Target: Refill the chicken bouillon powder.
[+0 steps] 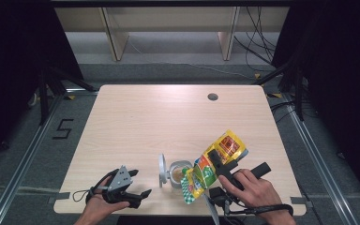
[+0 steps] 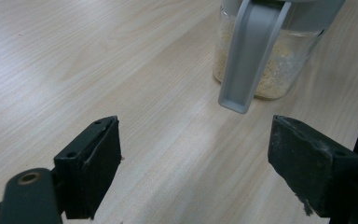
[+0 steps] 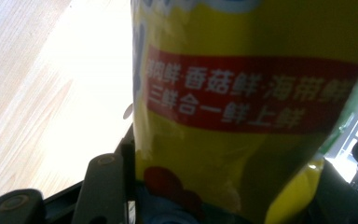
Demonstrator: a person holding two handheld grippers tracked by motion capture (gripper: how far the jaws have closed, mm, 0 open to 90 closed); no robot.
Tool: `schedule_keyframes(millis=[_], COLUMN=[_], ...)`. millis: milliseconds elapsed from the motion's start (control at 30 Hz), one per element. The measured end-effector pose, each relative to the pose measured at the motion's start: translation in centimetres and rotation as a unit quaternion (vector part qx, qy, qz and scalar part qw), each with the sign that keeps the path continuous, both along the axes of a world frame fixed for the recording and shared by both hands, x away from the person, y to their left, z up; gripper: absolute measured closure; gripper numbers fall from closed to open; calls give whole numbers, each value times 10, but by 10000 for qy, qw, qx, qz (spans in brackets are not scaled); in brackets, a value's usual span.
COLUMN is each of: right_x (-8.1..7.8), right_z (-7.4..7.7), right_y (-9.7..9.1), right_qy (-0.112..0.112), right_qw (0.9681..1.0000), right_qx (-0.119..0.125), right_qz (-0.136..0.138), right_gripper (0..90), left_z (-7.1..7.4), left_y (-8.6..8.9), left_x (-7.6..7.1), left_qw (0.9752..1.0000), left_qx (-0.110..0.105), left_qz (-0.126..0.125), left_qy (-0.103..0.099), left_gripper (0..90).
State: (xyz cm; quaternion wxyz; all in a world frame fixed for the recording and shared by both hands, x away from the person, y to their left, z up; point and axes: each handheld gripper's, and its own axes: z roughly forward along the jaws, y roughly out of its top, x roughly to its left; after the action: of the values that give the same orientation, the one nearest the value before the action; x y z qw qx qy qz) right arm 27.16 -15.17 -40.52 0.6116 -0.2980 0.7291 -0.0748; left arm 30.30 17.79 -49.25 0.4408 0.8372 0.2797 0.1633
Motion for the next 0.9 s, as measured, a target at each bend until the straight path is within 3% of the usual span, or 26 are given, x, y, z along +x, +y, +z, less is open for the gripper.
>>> schedule_keyframes(millis=[67,100,167,200,233,333,567,767,833,900], right_x=[-2,-2,0,-2,-1,0,0,1,1,-1], right_z=[-2,-2,0,-1,1,1,0,-1,-1,-2], right_y=[-1,-1,0,-1,0,0,-1,0,0,-1], right_qy=[70,94,8,65,28,20,59,55,62,96], right_qw=[9998,9997,10000,9998,10000,10000,9999,10000,10000,9998], right_qx=[168,219,1,161,23,17,76,26,5,179], right_qz=[-90,-114,-14,-105,-2,-22,-41,8,-7,-88], right_gripper=[504,503,504,504,504,504,504,504,504,504], left_z=[0,0,0,0,0,0,-1,-2,-1,-1], left_y=[1,0,0,0,0,0,0,-1,0,0], left_x=[0,-1,-1,-1,-1,0,0,0,1,1], left_qw=[10000,10000,9999,9999,10000,10000,10000,9999,9999,9999], left_qx=[35,-21,-65,-66,-39,74,34,16,93,92], left_qz=[-5,49,73,67,68,21,9,1,-61,-60], left_qy=[-21,69,68,71,45,4,-32,126,26,32], left_gripper=[168,168,168,168,168,168,168,168,168,168])
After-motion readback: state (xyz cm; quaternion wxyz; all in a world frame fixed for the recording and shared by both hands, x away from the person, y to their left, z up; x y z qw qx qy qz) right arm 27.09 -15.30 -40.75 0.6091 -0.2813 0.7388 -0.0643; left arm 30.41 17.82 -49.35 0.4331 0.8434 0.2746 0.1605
